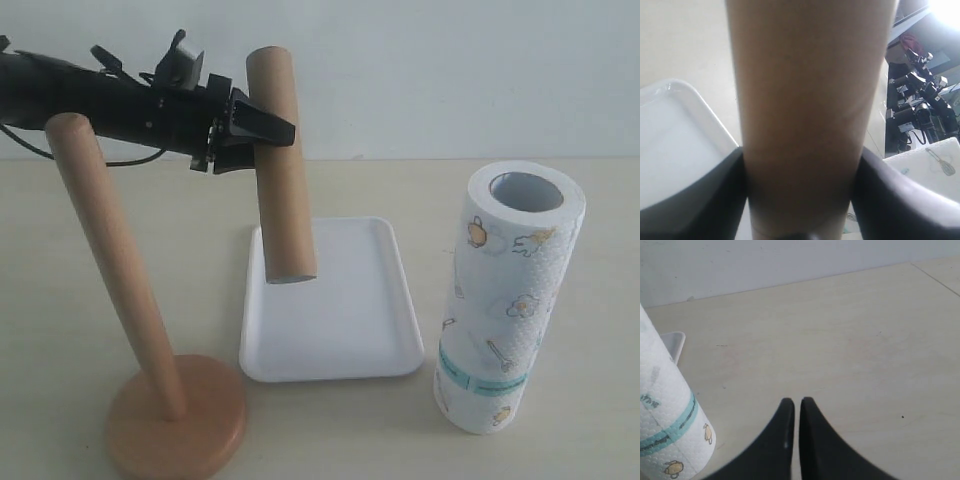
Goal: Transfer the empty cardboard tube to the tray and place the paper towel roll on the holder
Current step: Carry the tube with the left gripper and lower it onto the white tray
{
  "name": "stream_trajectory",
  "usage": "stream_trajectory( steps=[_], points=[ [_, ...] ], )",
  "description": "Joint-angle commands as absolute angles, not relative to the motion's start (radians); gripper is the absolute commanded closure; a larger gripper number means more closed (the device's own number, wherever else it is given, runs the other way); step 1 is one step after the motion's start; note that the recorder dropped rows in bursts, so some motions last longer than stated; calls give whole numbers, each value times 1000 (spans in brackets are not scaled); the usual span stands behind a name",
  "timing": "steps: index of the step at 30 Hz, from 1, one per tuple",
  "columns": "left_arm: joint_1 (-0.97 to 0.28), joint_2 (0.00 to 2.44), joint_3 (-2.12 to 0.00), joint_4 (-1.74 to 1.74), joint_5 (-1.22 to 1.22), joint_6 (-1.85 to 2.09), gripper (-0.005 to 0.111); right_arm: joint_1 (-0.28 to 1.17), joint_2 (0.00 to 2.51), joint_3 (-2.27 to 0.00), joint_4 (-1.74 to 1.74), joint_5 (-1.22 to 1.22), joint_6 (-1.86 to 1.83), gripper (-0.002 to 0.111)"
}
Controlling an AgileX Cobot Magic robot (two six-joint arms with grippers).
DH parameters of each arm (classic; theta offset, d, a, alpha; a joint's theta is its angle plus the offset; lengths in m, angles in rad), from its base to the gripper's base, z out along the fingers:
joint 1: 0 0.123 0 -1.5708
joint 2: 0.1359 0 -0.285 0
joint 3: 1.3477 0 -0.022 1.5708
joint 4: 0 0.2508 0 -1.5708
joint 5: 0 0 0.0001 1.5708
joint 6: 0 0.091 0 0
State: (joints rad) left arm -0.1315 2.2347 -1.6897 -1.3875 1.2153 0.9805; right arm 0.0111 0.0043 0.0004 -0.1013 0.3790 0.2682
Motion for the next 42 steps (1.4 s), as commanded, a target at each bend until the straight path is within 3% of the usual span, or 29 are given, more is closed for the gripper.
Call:
stream_trajectory(
  steps=[1, 42],
  points=[
    [-135, 2231, -1666, -1438, 1221, 1036, 103, 12, 0, 0, -107, 374, 262, 104],
    [-164, 2372, -1578, -1395, 1221, 999, 103, 12, 0, 0, -107, 374, 262, 104]
  ],
)
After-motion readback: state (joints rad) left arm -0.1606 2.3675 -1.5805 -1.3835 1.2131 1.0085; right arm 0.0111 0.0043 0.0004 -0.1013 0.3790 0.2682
